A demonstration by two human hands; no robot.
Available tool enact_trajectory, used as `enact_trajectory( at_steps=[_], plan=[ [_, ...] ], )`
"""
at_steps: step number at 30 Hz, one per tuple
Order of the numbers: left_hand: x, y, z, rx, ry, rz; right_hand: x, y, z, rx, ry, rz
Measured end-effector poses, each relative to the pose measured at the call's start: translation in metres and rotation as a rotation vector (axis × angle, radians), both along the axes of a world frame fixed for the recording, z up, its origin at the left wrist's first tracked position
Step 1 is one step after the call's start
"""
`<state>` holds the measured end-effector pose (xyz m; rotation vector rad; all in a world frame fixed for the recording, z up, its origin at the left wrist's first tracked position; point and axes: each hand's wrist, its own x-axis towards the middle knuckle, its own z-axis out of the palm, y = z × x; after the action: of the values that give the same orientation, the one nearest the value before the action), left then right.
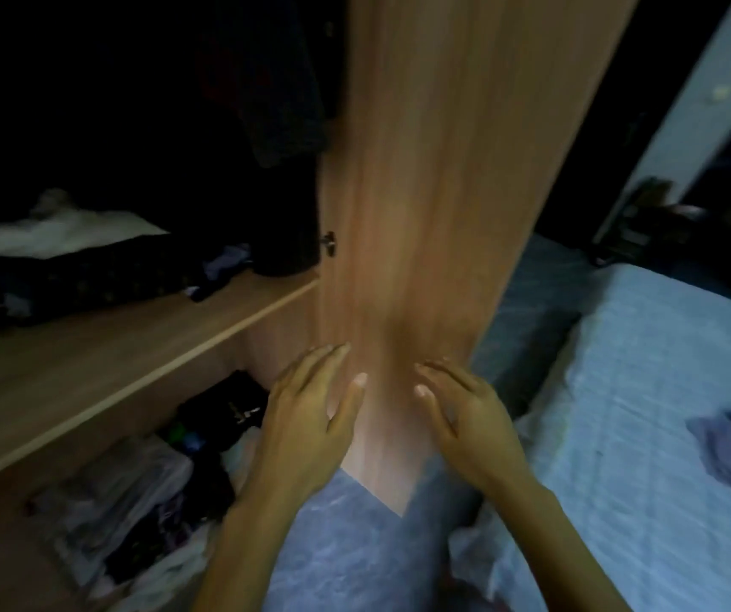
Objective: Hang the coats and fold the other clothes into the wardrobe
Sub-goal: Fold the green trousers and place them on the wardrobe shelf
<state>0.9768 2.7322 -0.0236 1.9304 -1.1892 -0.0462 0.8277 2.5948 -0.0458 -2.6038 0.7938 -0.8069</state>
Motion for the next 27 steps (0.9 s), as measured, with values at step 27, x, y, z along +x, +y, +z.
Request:
enact_trajectory(
  at_steps=[27],
  plan=[
    [-0.605, -0.170, -0.038, 0.186, -0.093, -1.002, -0.634, -0.004, -0.054, 0.151, -0.281, -0.911]
  ],
)
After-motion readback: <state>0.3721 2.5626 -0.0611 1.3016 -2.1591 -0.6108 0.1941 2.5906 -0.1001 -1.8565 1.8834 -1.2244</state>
